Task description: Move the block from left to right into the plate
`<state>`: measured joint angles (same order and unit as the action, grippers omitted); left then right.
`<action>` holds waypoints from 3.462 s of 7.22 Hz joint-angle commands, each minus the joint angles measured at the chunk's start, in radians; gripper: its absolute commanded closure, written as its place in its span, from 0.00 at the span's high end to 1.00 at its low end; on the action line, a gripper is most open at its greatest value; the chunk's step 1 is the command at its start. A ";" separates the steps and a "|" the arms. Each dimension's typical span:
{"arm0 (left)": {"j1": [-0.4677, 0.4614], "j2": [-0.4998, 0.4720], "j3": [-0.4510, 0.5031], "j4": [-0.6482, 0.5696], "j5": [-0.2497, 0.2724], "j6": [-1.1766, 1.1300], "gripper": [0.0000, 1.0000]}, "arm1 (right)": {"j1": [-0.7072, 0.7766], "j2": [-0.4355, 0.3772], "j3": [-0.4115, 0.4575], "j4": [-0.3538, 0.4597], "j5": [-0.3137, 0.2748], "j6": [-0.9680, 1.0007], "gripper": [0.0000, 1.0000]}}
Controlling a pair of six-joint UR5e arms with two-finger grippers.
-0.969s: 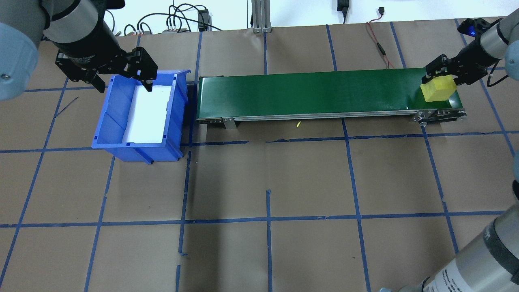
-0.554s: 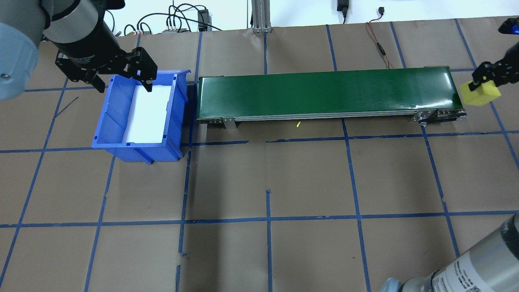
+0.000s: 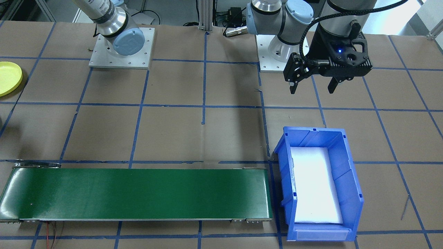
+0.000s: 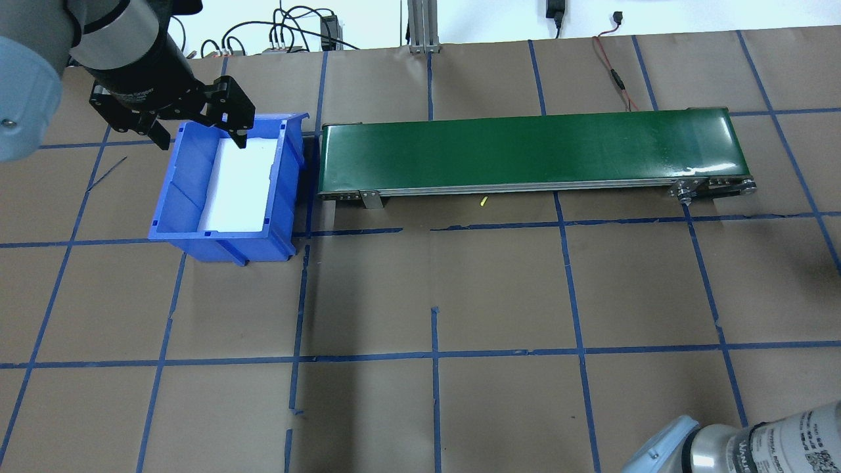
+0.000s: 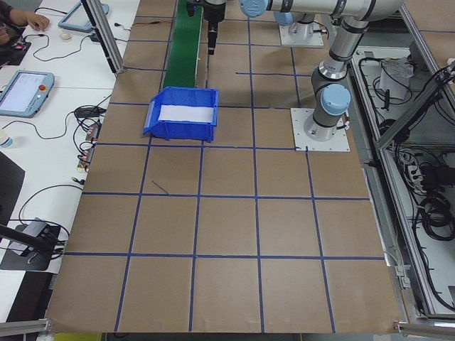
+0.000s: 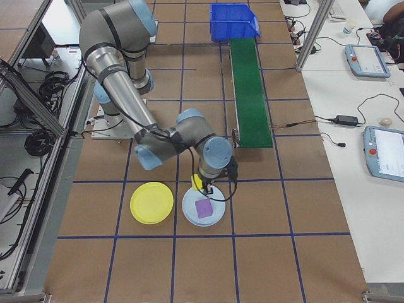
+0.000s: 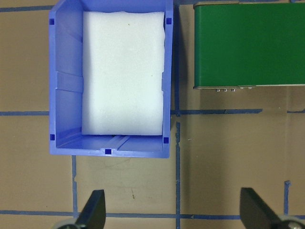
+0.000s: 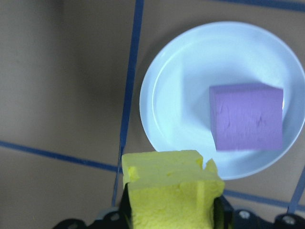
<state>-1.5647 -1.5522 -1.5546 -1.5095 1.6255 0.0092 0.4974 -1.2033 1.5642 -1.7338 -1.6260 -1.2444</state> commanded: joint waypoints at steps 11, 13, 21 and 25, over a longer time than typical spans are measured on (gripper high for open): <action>0.000 0.000 -0.001 0.000 -0.001 0.000 1.00 | 0.048 -0.308 0.172 0.030 0.008 0.147 1.00; 0.000 0.000 -0.001 0.000 -0.001 0.000 1.00 | 0.297 -0.415 0.146 0.140 0.008 0.531 1.00; 0.000 0.000 0.001 0.000 -0.001 0.000 1.00 | 1.006 -0.420 0.029 0.148 0.113 1.355 1.00; 0.000 0.000 -0.001 0.000 -0.001 0.000 1.00 | 0.995 -0.430 0.013 0.148 0.091 1.343 1.00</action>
<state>-1.5647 -1.5524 -1.5553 -1.5086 1.6245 0.0092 1.4883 -1.6264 1.5840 -1.5855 -1.5277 0.1029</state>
